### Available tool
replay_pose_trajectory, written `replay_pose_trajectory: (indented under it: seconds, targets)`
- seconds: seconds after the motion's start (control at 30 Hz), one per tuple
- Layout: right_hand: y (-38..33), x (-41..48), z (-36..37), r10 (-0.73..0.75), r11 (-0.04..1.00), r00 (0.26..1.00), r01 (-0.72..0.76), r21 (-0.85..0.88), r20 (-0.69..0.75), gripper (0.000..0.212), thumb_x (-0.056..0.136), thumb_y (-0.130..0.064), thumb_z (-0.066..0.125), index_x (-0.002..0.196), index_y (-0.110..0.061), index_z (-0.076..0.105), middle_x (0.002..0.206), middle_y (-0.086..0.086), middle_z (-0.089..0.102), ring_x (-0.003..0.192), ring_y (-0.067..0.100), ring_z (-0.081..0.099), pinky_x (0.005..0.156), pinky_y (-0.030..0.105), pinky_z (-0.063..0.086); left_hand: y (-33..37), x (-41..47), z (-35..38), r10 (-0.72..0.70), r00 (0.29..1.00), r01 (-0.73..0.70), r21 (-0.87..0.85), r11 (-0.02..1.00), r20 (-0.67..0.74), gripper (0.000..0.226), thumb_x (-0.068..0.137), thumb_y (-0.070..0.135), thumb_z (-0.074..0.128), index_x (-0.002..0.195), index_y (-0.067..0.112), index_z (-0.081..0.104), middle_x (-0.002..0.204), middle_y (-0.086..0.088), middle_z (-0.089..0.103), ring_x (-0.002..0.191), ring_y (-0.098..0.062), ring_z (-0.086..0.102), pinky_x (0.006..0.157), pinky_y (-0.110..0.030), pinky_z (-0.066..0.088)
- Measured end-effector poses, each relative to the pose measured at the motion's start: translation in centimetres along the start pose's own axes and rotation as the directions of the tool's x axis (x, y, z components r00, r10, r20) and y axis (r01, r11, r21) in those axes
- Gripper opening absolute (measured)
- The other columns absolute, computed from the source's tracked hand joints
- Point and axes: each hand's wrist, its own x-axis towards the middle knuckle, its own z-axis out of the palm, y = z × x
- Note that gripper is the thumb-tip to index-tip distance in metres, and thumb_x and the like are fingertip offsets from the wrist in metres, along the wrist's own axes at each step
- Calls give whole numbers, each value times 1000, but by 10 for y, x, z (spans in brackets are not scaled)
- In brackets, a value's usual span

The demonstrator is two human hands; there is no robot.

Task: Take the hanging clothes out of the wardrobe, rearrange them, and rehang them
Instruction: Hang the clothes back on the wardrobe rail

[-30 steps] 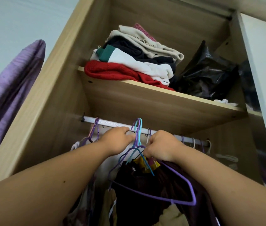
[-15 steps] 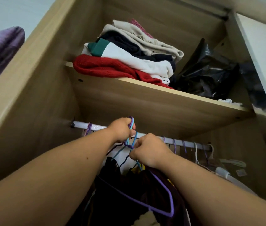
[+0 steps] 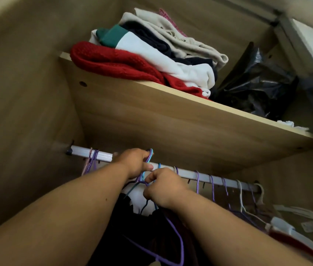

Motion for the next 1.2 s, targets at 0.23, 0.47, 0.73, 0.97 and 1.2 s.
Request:
replay_pose_trajectory:
  seconds: [0.23,0.47,0.73,0.97,1.2]
  targets:
    - [17,2,16,57,997,998,-55,-61,30,35,76,-26,67,110,-16,66,108,6,66,99,24,63,79,24,48,-4,0,11,-35,988,41,39,998,-149,32,71,52,73,89,26,68,86,8,65,92,-18,58,85,-35,33]
    - [22,3,19,192,979,976,-198,56,98,45,71,-51,72,91,-13,61,82,4,59,75,20,56,70,27,45,-10,-8,6,-61,981,70,40,997,-185,37,74,39,77,62,23,46,85,-1,54,85,-23,57,74,-32,42]
    - [21,-4,9,142,965,981,-166,203,128,51,73,-52,71,93,-5,67,81,8,65,70,19,56,67,27,46,-14,-18,1,-60,984,72,65,995,-168,48,66,46,80,91,30,43,97,2,45,92,-20,50,78,-35,45]
    - [37,-27,-17,45,935,998,-24,354,-52,51,73,-51,72,116,-27,60,106,-5,60,97,11,57,79,23,41,6,-37,0,-24,994,42,167,985,-110,45,73,52,68,109,34,48,114,0,48,106,-22,47,85,-37,43]
    - [70,-86,-80,-301,887,936,204,-414,-184,57,81,-46,57,134,-33,41,143,2,31,128,27,36,101,42,39,102,-101,-7,17,977,-29,-53,998,-211,44,77,46,64,117,33,51,121,0,48,117,-24,44,98,-37,40]
